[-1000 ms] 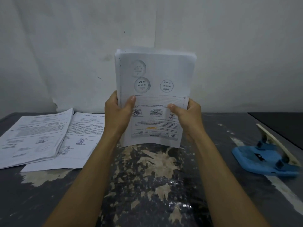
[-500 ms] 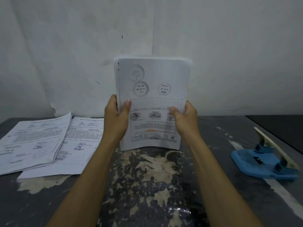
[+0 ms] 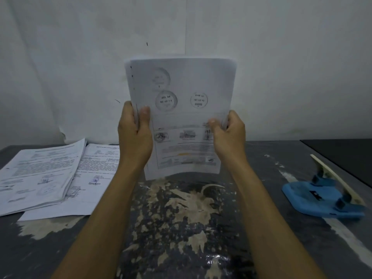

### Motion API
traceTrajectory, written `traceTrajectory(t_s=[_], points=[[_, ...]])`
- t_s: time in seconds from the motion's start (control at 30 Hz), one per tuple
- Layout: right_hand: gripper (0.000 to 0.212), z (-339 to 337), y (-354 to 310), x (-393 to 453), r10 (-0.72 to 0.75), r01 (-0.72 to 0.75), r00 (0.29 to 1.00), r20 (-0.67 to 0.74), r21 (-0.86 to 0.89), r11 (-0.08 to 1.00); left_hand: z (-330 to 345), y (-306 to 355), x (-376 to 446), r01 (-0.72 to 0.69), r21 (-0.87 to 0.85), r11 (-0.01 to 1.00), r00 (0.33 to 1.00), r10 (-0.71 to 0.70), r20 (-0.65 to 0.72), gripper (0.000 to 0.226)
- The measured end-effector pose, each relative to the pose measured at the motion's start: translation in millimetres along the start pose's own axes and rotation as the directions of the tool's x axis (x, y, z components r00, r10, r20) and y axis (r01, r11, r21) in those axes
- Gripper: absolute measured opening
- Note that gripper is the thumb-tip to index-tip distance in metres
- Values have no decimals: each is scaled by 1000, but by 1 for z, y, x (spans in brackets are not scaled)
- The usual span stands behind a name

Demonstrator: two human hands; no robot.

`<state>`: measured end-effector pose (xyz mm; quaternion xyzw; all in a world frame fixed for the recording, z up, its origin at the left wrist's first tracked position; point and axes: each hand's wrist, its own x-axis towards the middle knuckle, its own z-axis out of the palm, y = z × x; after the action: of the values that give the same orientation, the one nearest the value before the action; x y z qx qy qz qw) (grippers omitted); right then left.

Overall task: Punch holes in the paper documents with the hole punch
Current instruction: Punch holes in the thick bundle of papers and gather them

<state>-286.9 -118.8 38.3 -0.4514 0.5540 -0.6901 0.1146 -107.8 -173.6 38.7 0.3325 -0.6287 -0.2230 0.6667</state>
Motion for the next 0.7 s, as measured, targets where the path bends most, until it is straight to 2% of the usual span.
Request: traceTrajectory(t_s=[0.1, 0.2, 0.3, 0.4, 0.47, 0.6, 0.7], points=[[3, 3, 4, 0, -13, 13, 1000, 4, -6, 1000, -2, 0, 2, -15, 9, 1000, 1000, 15, -18, 20], [11, 11, 30, -15, -30, 32, 999, 10, -154, 988, 1, -22, -12, 16, 115, 993, 1000, -17, 10, 18], [18, 17, 29, -19, -151, 146, 989, -3, -219, 965, 10, -29, -22, -1, 185, 983, 1000, 3, -8, 18], [13, 21, 8, -15, -255, 239, 966, -48, -217, 946, 13, -15, -16, -29, 126, 992, 998, 36, -50, 12], [12, 24, 10, -16, -217, 200, 973, -78, -186, 962, 12, -12, -14, -33, 99, 995, 998, 39, -53, 12], [9, 25, 29, -24, 9, -18, 998, -69, -118, 993, 7, -24, -19, 24, 98, 995, 1000, -23, -7, 11], [14, 22, 18, -17, -82, 65, 991, -102, -166, 984, 7, -20, -13, -32, 130, 991, 999, 34, -11, 9]])
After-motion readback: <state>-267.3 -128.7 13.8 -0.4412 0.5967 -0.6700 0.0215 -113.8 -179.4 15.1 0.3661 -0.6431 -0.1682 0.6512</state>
